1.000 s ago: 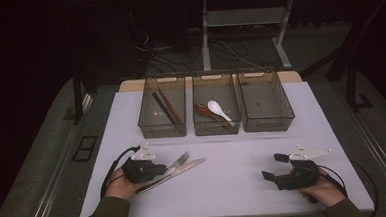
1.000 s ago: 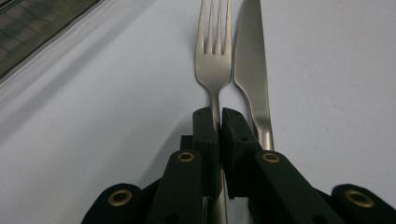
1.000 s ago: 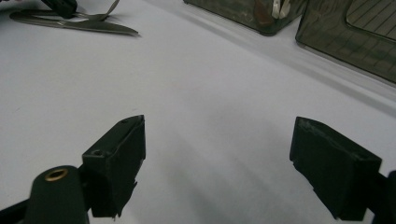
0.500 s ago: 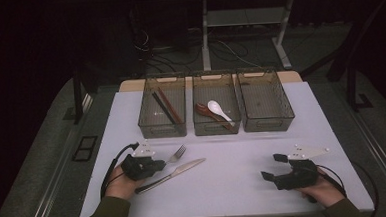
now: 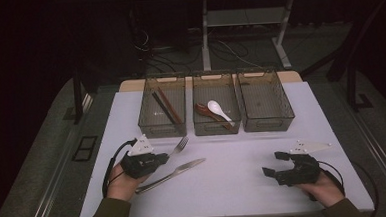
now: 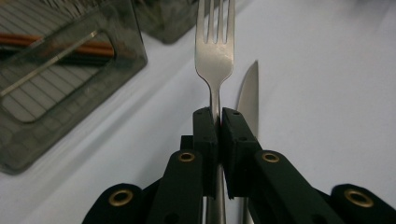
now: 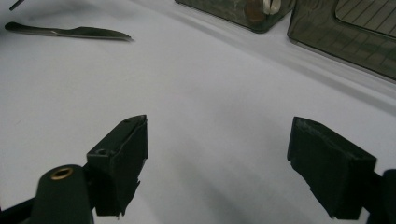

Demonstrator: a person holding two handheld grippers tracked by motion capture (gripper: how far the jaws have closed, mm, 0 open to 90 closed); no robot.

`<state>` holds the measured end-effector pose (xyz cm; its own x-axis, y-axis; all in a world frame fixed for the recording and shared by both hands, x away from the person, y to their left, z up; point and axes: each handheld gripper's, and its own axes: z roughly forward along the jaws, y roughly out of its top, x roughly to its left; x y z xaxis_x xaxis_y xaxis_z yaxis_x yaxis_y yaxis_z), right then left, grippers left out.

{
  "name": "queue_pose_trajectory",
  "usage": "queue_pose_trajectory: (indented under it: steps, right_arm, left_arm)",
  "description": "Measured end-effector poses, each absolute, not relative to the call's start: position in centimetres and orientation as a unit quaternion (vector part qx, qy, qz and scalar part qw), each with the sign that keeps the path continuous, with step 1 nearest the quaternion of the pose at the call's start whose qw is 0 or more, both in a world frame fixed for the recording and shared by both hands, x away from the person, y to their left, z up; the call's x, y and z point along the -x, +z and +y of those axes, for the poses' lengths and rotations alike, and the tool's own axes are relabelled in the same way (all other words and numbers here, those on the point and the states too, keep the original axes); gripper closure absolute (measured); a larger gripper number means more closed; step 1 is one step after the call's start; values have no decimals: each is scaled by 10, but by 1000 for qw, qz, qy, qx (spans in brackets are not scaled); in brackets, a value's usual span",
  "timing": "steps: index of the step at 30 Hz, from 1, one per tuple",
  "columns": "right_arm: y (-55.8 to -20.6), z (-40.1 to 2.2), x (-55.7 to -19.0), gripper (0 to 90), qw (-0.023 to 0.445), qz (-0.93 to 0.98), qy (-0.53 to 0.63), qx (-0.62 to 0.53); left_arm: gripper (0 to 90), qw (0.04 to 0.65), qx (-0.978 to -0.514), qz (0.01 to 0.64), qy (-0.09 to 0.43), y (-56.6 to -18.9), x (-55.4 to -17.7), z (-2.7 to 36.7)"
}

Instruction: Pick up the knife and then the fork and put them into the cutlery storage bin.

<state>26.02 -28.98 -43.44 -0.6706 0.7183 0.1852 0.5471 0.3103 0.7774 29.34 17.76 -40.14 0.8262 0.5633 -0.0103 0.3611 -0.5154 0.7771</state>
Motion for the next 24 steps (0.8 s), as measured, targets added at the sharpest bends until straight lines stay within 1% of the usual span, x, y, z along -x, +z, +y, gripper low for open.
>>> queue_pose_trajectory:
  steps: [2, 4, 7, 9, 11, 16, 17, 18, 20, 24]
  right_arm:
    - [-433, -289, -260, 186, 105, 805, 436, -389]
    - [-430, -286, -258, 138, 111, 805, 437, -386]
    - [-425, -283, -258, 138, 107, 805, 442, -381]
    - [-422, -281, -259, 141, 91, 805, 451, -374]
    - [-420, -278, -261, 147, 81, 804, 456, -373]
    - [-415, -267, -269, 158, 74, 803, 462, -370]
    - [-414, -265, -270, 175, 74, 802, 464, -368]
    - [-412, -263, -272, 230, 72, 802, 468, -365]
    - [-408, -259, -275, 236, 58, 799, 478, -361]
    - [-402, -253, -280, 246, 59, 795, 490, -352]
  left_arm:
    - [846, 427, -856, 267, 120, -398, -292, 177]
    - [847, 439, -850, 267, 115, -396, -291, 175]
    - [846, 450, -846, 264, 110, -393, -289, 169]
    - [846, 456, -843, 263, 109, -392, -288, 164]
    - [846, 461, -842, 260, 103, -391, -287, 157]
    - [847, 466, -842, 252, 98, -391, -285, 134]
    - [847, 466, -843, 252, 98, -391, -286, 129]
    - [846, 468, -842, 251, 95, -390, -286, 124]
    - [847, 470, -843, 247, 90, -391, -287, 114]
    - [846, 468, -849, 233, 78, -393, -287, 96]
